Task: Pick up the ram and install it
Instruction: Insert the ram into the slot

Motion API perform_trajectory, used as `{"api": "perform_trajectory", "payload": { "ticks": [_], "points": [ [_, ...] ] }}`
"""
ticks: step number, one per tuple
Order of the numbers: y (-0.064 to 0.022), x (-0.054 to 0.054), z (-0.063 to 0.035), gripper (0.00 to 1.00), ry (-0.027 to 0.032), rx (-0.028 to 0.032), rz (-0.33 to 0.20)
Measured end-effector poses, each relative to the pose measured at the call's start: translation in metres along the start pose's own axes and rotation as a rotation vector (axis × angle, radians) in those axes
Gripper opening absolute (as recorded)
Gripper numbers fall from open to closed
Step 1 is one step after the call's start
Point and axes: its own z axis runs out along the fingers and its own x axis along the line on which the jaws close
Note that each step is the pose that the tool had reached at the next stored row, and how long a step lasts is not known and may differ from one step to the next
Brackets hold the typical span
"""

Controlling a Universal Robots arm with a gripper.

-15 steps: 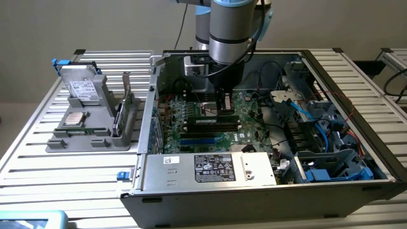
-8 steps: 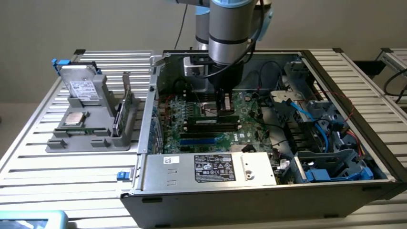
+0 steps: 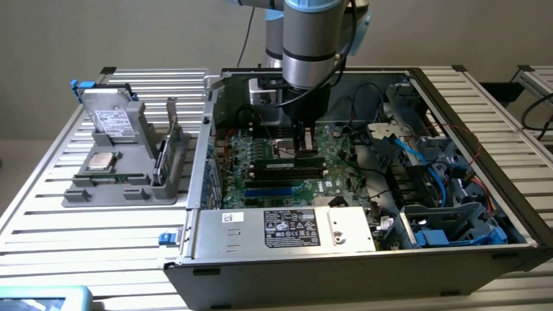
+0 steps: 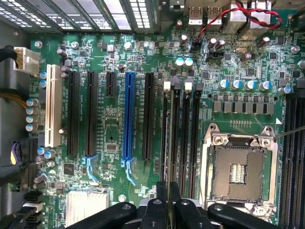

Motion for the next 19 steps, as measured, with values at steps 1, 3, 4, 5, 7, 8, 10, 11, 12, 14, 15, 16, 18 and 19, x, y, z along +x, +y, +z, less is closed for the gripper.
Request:
{"api": "perform_trajectory", "payload": {
  "ticks": [1,3,4,5,7,8,10,11,12,14,15,16,18,19],
  "points": [
    [0.0001,0.0004,0.0001,0.14,-0.0002,0.0001,0.000],
    [0.0002,0.0010,0.0003,0.14,-0.0004,0.0001,0.000],
    [0.0001,0.0009,0.0007,0.14,-0.0005,-0.0002,0.000],
    [0.0001,0.0009,0.0012,0.14,-0.0004,-0.0003,0.000],
    [0.0001,0.0009,0.0020,0.14,-0.0003,-0.0004,0.000],
    [0.0001,0.0007,0.0024,0.14,-0.0003,-0.0004,0.000],
    [0.0001,-0.0001,0.0032,0.14,-0.0003,-0.0005,0.000],
    [0.0001,0.0000,0.0034,0.14,-0.0003,-0.0005,0.000],
    [0.0001,0.0000,0.0035,0.14,-0.0002,-0.0005,0.000],
    [0.0002,0.0000,0.0041,0.14,-0.0004,-0.0004,0.000],
    [0.0002,0.0000,0.0043,0.14,-0.0003,-0.0004,0.000],
    [0.0002,0.0000,0.0046,0.14,-0.0003,-0.0004,0.000],
    [0.0002,-0.0001,0.0055,0.14,-0.0004,-0.0004,0.000],
    [0.0002,-0.0001,0.0056,0.14,-0.0002,-0.0004,0.000]
  ]
}}
